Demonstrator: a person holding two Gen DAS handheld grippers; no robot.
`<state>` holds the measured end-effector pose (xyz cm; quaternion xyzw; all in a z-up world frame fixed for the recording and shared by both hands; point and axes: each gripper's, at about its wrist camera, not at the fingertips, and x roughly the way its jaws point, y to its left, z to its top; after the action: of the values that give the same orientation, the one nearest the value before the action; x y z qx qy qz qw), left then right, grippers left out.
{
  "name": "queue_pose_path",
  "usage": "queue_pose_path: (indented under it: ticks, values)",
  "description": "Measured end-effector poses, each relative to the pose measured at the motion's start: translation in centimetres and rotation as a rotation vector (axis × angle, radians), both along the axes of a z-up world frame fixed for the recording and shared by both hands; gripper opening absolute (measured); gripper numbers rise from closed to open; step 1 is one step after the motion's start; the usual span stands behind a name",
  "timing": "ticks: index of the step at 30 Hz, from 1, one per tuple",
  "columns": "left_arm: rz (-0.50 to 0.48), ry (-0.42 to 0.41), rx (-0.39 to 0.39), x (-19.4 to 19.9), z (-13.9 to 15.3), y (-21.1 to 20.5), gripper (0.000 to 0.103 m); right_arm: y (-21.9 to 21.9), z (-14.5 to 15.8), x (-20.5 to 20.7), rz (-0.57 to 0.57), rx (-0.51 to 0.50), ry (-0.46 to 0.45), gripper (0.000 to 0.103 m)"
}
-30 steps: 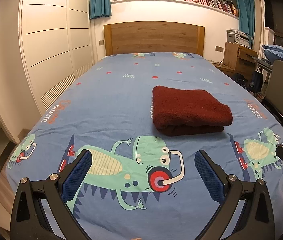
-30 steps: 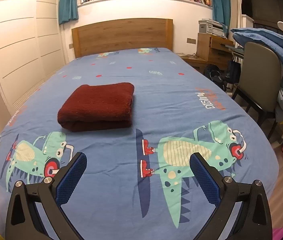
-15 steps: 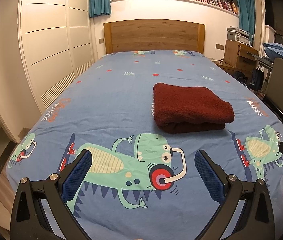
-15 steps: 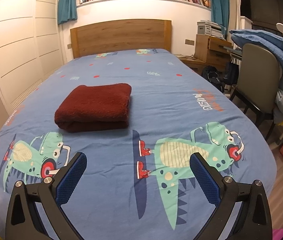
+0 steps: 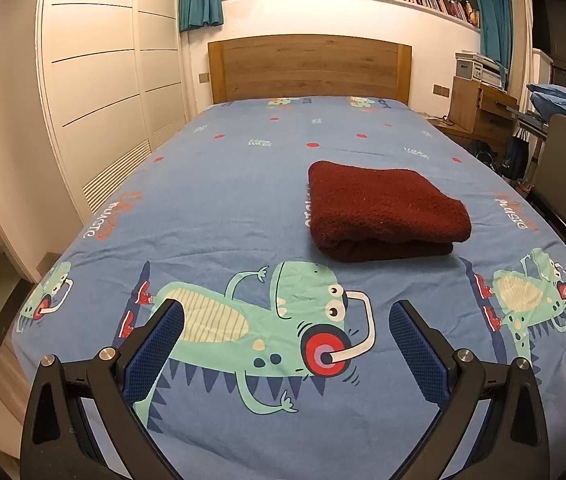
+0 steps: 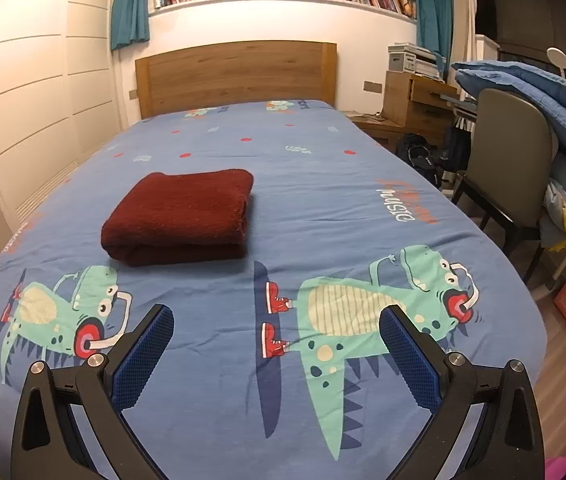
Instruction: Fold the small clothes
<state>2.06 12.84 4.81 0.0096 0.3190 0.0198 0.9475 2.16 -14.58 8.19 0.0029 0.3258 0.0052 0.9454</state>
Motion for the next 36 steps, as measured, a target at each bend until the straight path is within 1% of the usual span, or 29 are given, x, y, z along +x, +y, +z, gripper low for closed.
queue_pose_path:
  ticks: [36]
  values:
    - [-0.008,-0.005,-0.001,-0.24,-0.19,-0.31,0.101,0.21,-0.15,-0.16,-0.003,-0.010,0.003,0.103]
